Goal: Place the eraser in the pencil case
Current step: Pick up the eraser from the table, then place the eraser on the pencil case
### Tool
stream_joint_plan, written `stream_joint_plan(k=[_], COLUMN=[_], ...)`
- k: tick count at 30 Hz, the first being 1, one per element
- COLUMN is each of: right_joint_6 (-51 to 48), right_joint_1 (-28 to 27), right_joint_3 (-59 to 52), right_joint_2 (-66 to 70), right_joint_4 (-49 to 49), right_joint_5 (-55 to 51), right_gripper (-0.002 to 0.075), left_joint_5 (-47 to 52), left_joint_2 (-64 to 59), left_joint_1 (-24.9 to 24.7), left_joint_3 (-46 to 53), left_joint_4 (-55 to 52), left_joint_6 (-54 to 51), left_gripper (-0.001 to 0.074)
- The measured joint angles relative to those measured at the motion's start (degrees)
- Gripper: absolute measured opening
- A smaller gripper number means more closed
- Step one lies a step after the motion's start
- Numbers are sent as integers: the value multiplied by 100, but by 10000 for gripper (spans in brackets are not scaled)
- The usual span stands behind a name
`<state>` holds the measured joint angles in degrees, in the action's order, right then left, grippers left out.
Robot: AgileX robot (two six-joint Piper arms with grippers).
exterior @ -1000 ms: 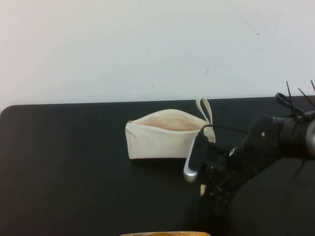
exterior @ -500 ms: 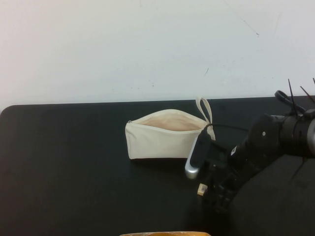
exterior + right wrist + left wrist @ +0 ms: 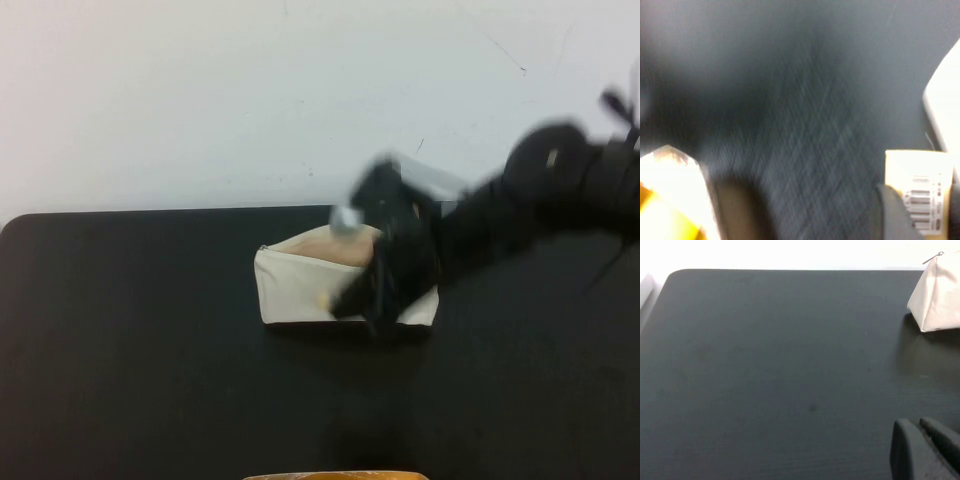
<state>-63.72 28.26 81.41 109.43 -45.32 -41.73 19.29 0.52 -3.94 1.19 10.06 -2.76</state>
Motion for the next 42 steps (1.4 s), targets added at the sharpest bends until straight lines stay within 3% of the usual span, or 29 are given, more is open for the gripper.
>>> stream_joint_plan(k=[6, 14, 20, 24, 27, 31, 33, 42], right_joint_6=[-22, 49, 940, 1247, 1384, 1437, 1559, 2041], right_joint_1=[0, 0, 0, 0, 0, 0, 0, 0], right_joint_3=[1013, 1167, 1167, 1167, 1192, 1526, 1759, 2037], right_joint_2=[-69, 538, 727, 559, 206, -454, -825, -1861], right_joint_4=[-16, 99, 1301, 1765, 1805, 1857, 1907, 1317], right_joint_5=[483, 1552, 1476, 1199, 752, -303, -947, -2617], right_gripper=[201, 211, 437, 462, 383, 125, 55, 5], left_joint_5=[0, 0, 0, 0, 0, 0, 0, 0], left_joint_2=[0, 0, 0, 0, 0, 0, 0, 0], left_joint_1=[0, 0, 0, 0, 0, 0, 0, 0], left_joint_3=[0, 0, 0, 0, 0, 0, 0, 0], left_joint_4=[0, 0, 0, 0, 0, 0, 0, 0], left_joint_6=[0, 0, 0, 0, 0, 0, 0, 0], left_gripper=[-1, -1, -1, -1, -1, -1, -1, -1])
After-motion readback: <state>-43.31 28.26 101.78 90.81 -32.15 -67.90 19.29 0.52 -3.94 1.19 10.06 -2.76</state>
